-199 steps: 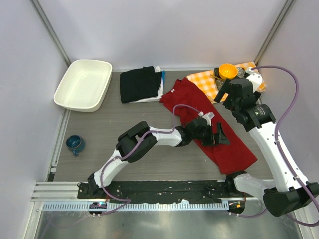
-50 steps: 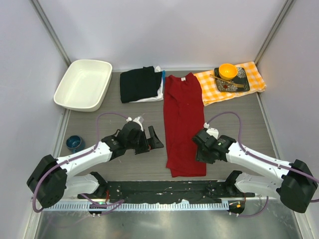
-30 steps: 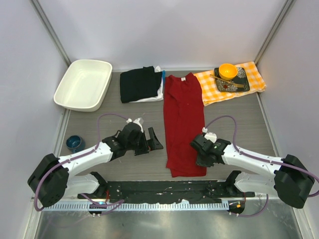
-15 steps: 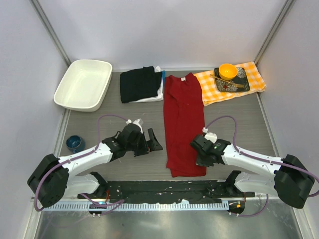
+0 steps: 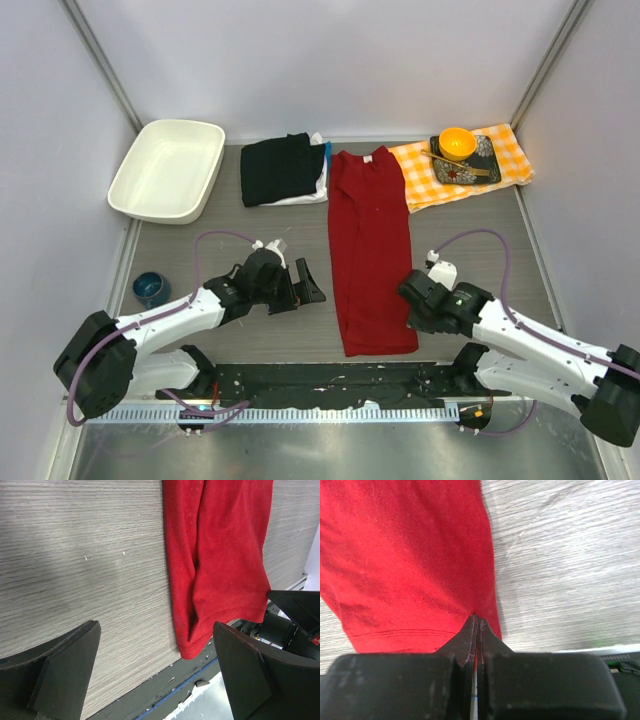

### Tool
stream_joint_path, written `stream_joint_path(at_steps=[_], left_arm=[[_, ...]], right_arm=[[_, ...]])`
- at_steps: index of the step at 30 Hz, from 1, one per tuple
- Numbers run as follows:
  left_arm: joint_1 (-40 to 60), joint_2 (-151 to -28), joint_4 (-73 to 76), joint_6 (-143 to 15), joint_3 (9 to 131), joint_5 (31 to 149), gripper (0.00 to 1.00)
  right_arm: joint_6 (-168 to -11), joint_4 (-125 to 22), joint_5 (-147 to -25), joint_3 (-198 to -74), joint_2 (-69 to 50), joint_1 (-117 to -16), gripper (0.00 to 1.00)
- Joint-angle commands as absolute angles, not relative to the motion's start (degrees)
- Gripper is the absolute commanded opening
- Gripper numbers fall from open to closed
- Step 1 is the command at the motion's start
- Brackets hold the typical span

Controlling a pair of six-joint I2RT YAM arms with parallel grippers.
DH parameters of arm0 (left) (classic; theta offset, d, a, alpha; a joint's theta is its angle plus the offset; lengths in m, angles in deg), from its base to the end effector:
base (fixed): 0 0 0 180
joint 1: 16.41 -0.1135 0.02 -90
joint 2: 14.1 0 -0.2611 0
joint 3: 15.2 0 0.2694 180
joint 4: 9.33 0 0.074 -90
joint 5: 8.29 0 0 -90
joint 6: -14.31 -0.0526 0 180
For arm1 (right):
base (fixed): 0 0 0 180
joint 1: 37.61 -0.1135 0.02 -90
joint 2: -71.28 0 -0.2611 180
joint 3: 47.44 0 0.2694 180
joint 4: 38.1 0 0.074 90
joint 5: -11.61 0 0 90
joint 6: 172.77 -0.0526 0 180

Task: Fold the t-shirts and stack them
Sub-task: Fold the tshirt

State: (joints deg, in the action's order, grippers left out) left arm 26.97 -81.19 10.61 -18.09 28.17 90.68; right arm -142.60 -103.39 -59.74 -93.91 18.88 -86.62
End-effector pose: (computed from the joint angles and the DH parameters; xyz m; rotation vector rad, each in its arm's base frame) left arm 0.1805 -0.1819 0.1587 -0.2325 2.5611 -0.9769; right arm 0.1232 0.1162 0.1753 0.3260 2.6685 0.1047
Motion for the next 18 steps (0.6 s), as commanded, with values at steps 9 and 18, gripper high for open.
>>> stream_joint_path(at_steps=[9,18], left_arm=[[26.7,-79.5,9.3,-18.4,28.7,91.8,1.0],[28.8,-82.9,5.5,-17.6,30.2,92.8,1.0]], right_arm=[[-149.0,-112.9,-56.5,-96.1,23.2,-86.9,0.01],[-146.8,-112.1,-52.6,-103.3,21.3,-87.0,0.66]])
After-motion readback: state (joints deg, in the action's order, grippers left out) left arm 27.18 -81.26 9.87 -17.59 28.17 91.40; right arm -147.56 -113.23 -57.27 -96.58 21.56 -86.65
